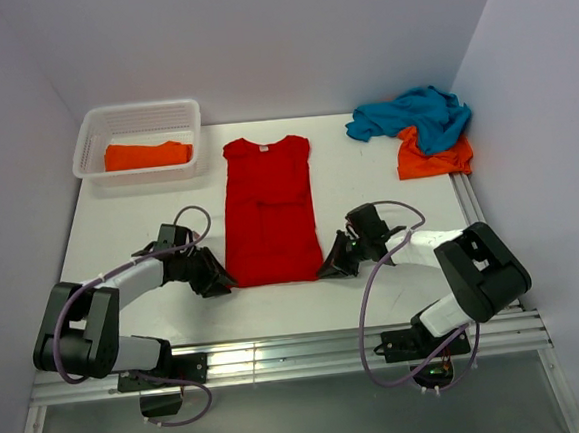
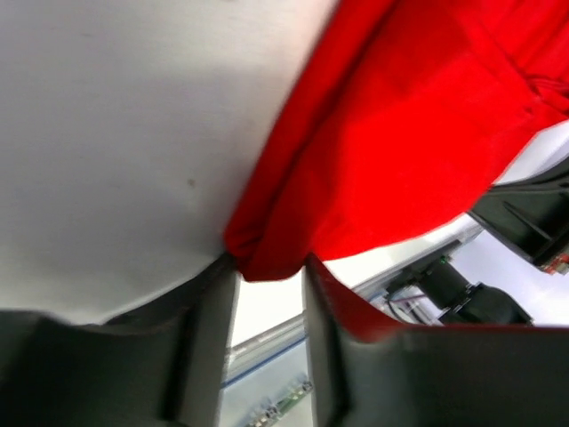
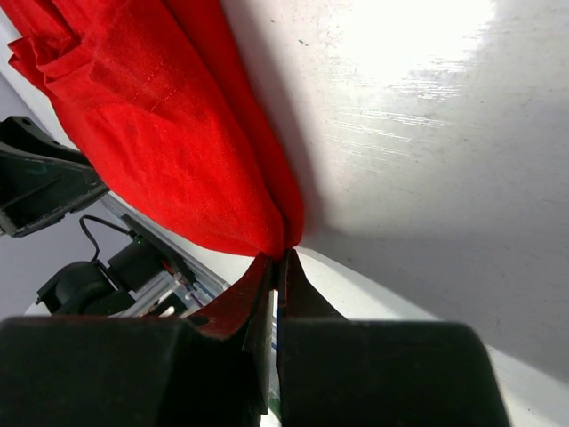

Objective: Roll the t-shirts
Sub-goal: Roll the tshirt

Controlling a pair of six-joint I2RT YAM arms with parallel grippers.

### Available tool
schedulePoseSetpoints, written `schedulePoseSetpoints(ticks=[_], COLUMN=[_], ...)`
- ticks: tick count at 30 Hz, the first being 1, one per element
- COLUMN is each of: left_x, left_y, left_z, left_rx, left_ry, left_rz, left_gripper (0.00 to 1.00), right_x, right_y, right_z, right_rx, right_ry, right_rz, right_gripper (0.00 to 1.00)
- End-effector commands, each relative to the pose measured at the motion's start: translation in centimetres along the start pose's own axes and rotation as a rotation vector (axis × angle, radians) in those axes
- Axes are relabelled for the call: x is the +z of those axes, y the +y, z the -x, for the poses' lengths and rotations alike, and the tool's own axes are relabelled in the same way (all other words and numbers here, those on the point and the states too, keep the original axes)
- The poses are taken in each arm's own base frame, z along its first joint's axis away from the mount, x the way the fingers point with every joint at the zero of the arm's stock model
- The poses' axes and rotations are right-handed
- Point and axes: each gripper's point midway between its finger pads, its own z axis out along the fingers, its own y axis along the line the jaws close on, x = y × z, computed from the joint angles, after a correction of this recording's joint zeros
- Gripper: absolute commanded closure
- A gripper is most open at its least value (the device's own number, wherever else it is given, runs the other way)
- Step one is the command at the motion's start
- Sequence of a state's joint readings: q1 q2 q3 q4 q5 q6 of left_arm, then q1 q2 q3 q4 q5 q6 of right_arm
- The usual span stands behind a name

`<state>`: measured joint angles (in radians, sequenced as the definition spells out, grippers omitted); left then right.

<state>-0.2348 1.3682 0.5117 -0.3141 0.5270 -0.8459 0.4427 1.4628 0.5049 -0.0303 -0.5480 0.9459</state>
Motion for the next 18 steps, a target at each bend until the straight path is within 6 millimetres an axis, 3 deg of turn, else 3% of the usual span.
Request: schedulePoseSetpoints(ticks=[1,9,12,18], left_x=[0.5,1.1,1.3,0.4], left_y=[1.6,1.7,1.3,1.4], left_z=[0.2,0.9,1.3,0.6], left_rx=[-0.015,-0.031,-0.042,-0.052], left_ry=[-0.038,-0.044,-0.038,-0.016], left_rz=[0.051,0.062,0.069,0.097], left_gripper=[0.62,0.78,0.99,1.0], right_x=[-0.1,0.0,-0.1,-0.7], right_y=[0.8,0.6,0.4,-0.8], right_z=[0.5,0.5,0.4,-1.1], right_rx=[-0.021,-0.034,-0.036,-0.013], right_ry=[-0.018,-0.008,0.007,0.051], right_rz=[0.013,0.001,-0.023,-0.056], right_gripper=[1.0,1.0,1.0,1.0])
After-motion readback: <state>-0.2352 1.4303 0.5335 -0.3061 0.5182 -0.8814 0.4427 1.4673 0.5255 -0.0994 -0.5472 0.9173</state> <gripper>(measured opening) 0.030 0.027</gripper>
